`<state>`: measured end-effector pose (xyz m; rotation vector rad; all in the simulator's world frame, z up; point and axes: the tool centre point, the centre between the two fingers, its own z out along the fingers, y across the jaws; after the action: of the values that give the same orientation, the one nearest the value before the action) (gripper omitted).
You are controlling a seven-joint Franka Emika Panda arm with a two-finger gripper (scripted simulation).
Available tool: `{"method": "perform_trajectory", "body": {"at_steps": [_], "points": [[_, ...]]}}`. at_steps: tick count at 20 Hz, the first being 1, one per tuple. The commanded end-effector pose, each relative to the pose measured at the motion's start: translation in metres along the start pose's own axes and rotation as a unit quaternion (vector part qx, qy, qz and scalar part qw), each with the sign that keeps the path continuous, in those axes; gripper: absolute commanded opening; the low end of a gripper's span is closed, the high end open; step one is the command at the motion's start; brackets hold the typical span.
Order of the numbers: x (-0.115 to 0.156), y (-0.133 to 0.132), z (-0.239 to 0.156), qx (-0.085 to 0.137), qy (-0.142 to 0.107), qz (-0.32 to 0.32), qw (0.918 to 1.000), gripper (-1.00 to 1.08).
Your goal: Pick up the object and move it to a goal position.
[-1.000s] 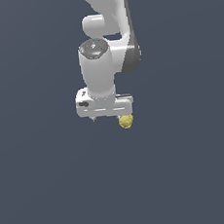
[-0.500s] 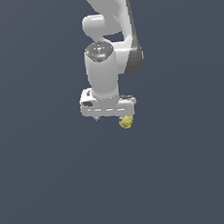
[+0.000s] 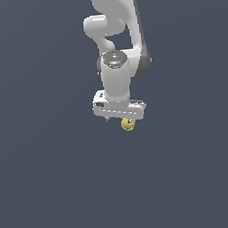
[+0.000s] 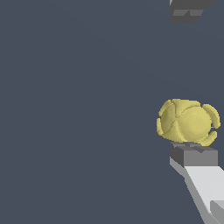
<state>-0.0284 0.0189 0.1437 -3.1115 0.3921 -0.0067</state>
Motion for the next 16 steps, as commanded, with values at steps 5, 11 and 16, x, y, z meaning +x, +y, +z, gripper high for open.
{"method": "perform_trajectory", "body": {"at_steps": [5, 11, 16], "points": [[-0.030, -0.019, 0.026, -0.001, -0.001, 0.060, 0.9982, 1.00], [-0.051, -0.030, 0.043, -0.002, -0.001, 0.102, 0.9948, 1.00], [-0.062, -0.035, 0.051, -0.003, -0.001, 0.123, 0.9924, 1.00]]}}
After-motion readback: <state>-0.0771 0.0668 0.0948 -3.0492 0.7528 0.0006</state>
